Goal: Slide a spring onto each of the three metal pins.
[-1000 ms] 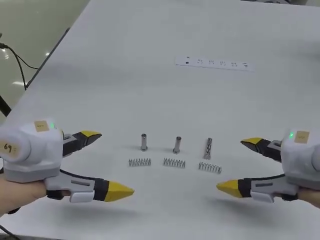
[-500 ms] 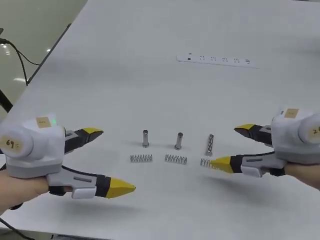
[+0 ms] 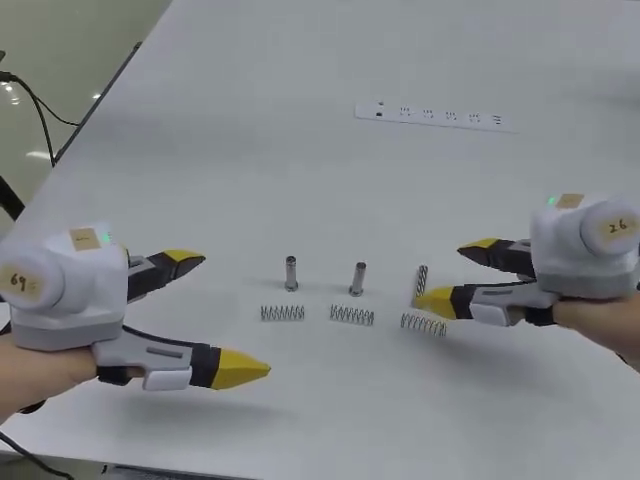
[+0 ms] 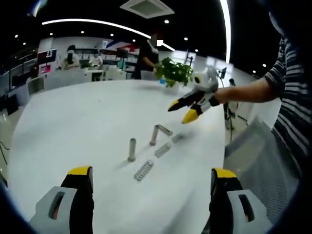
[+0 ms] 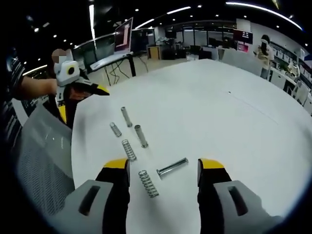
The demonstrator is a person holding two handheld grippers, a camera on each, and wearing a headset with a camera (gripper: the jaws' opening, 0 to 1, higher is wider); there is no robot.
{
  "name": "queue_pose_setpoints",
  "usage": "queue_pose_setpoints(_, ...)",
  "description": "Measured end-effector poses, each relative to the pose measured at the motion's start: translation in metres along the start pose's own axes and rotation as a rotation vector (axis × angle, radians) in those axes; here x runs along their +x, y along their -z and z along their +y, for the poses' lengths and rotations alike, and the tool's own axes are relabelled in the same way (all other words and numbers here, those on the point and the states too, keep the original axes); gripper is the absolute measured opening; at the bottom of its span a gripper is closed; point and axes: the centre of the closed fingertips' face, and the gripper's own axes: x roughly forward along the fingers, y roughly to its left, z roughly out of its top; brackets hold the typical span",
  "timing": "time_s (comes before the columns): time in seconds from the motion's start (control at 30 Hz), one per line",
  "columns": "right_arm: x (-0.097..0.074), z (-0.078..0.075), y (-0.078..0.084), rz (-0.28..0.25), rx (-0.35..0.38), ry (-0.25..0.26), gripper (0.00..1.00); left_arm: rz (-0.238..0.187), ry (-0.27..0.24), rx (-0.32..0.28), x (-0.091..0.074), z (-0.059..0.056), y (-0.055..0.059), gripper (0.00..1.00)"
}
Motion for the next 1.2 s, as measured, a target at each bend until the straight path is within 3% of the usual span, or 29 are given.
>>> queue_pose_setpoints(0.2, 0.005, 0.002, -0.004, 0.012, 0.03, -0.008, 0.48, 0.0, 0.001, 0.004, 0.0, 0.001, 0.0, 0.98)
queue_pose_setpoints(0.37, 0.009, -0.006, -0.005, 0.032, 0.057, 0.035, 0.44, -0.006, 0.003, 0.008, 0.0, 0.0, -0.002, 0.98)
queue_pose_setpoints(0.7, 0.014, -0.024, 0.0, 0.06, 0.255, 0.091, 0.31, 0.002, 0.002, 0.003, -0.002, 0.0, 0.001, 0.97)
queue_pose_setpoints(0.87, 0.02, -0.028, 0.004, 0.085, 0.4, 0.091, 0.26, 0.0, 0.003, 0.002, -0.001, 0.0, 0.0, 0.97)
queue_pose_setpoints(1.1, 0.03, -0.037, 0.013, 0.149, 0.451, 0.144, 0.22, 0.007, 0.003, 0.002, -0.001, -0.001, 0.003, 0.97)
queue_pose_setpoints(1.2, 0.034, -0.032, 0.017, 0.172, 0.544, 0.126, 0.21, 0.01, 0.004, -0.002, -0.002, -0.001, 0.004, 0.97)
